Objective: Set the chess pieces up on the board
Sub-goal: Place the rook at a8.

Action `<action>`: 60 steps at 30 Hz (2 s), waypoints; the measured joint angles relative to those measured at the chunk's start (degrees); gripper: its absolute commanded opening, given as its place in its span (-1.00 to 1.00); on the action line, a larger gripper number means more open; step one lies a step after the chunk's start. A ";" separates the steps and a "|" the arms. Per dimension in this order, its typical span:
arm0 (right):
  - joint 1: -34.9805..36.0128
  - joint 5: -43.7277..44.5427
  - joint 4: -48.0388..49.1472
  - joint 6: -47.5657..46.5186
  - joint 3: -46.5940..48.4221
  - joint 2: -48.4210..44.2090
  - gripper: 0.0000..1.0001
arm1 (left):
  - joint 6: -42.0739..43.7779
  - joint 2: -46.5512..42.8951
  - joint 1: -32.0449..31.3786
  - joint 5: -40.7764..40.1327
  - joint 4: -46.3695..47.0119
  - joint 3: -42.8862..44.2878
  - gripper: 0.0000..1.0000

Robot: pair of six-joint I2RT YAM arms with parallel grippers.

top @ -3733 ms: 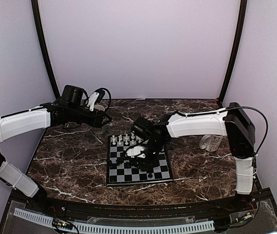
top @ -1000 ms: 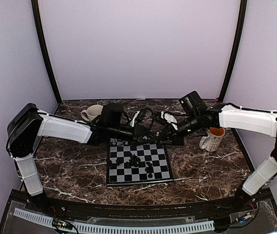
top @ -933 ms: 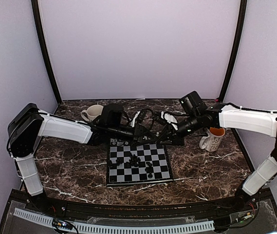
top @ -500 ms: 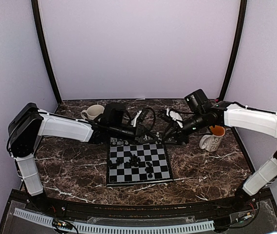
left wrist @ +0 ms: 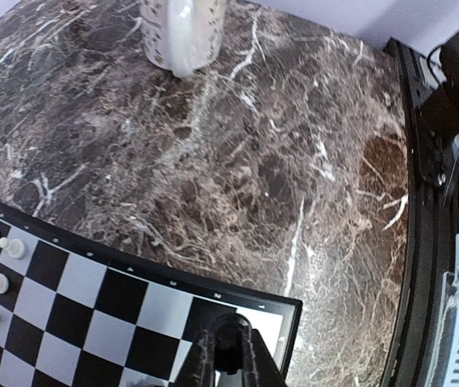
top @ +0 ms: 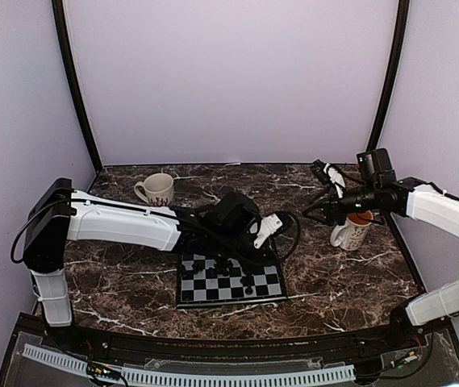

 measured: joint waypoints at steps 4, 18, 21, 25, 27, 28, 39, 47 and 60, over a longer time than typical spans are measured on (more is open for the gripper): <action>-1.22 0.79 1.18 0.83 -0.15 0.59 -0.03 | 6.75 3.37 -3.15 -3.63 -3.63 2.51 -0.83; -1.22 0.76 1.99 0.79 -0.26 0.83 -0.03 | 14.53 8.94 -5.22 -5.40 -10.64 6.93 -0.82; -1.22 0.74 1.99 0.74 -0.26 1.01 -0.02 | 14.80 9.25 -5.29 -4.76 -11.30 7.65 -0.82; -1.22 0.72 1.99 0.50 -0.26 1.33 -0.03 | 15.13 9.79 -5.31 -3.50 -11.69 8.61 -0.82; -1.22 0.72 1.99 0.31 -0.26 1.36 -0.03 | 15.28 10.03 -5.33 -3.04 -11.85 8.83 -0.82; -1.22 0.72 1.99 0.20 -0.26 1.36 -0.03 | 15.37 10.25 -5.33 -2.86 -12.11 9.03 -0.81; -1.22 0.66 1.97 -0.11 -0.26 1.81 -0.02 | 16.20 11.50 -6.08 -2.84 -13.55 9.68 -0.59; -1.22 0.52 1.95 -0.28 -0.26 2.12 -0.02 | 16.39 11.52 -6.08 -3.63 -14.19 10.34 -0.44; -1.22 0.48 1.92 -0.33 -0.26 2.40 -0.01 | 16.35 11.61 -6.08 -5.92 -14.19 10.34 -0.44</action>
